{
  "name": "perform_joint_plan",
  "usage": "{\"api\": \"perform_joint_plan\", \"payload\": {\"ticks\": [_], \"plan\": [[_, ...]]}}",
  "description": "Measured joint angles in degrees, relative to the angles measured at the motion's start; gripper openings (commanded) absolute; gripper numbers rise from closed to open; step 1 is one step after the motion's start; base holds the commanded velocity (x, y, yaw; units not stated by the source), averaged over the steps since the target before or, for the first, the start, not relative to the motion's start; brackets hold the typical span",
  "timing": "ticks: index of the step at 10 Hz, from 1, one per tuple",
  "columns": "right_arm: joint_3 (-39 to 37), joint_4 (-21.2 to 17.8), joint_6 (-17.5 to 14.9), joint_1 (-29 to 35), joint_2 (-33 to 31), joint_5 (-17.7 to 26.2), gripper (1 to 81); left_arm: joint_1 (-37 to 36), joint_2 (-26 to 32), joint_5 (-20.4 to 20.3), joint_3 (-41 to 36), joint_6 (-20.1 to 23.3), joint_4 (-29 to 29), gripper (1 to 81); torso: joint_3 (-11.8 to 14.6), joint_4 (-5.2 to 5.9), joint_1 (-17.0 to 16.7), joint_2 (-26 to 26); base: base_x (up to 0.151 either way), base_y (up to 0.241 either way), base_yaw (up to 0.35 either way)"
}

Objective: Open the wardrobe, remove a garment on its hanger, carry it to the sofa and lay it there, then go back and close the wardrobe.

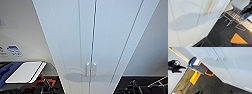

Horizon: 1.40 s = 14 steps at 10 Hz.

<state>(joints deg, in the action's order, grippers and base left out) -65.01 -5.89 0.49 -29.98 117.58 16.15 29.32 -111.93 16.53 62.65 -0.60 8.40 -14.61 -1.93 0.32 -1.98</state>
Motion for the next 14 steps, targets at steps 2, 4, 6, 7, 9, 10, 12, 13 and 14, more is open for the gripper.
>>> {"api": "perform_joint_plan", "payload": {"ticks": [2,4,6,7,9,10,12,13,14], "plan": [[-1.30,-0.11,0.09,0.57,2.62,0.18,81.1,-2.12,-2.60,-1.13,0.06,-2.49,0.00,81.1,-0.02,0.00,0.00,0.02,0.000,0.000,0.000],[-1.83,-0.11,0.20,1.58,4.74,0.41,81.1,-2.47,-4.90,-3.30,1.55,-4.02,0.02,81.1,-0.04,0.00,0.02,0.05,0.000,0.000,0.000],[-3.91,-0.09,0.24,2.86,7.01,0.41,81.1,-3.46,-7.47,-4.18,4.55,-5.07,0.02,81.1,-0.04,0.00,0.04,0.05,0.000,0.000,0.000],[-5.07,-0.11,0.24,3.38,8.19,0.38,81.1,-4.35,-9.26,-4.61,5.88,-5.52,0.02,81.1,-0.04,0.00,0.04,0.05,0.000,0.000,0.000],[-8.74,-0.09,0.22,4.05,11.39,0.38,81.1,-5.51,-11.89,-4.77,8.50,-6.23,0.02,81.1,-0.04,0.00,0.06,0.07,0.000,0.000,0.000],[-10.31,-0.09,0.22,4.23,13.09,0.35,81.1,-5.67,-12.82,-4.79,9.86,-6.81,0.02,81.1,-0.06,0.00,0.09,0.07,0.000,0.000,0.000],[-13.00,-0.09,0.24,5.25,15.34,0.38,81.1,-6.00,-15.15,-4.68,12.61,-6.97,0.02,81.1,-0.09,0.00,0.11,0.09,0.000,0.000,0.000],[-14.62,-0.09,0.22,6.69,16.16,0.38,81.1,-6.12,-16.62,-4.90,13.97,-7.00,0.02,81.1,-0.09,0.00,0.11,0.11,0.000,0.000,0.000],[-15.80,-0.09,0.22,8.29,17.01,-0.12,81.1,-6.08,-18.14,-4.99,15.58,-7.08,0.02,81.1,-0.09,0.00,0.13,0.11,0.000,0.000,0.000]]}}
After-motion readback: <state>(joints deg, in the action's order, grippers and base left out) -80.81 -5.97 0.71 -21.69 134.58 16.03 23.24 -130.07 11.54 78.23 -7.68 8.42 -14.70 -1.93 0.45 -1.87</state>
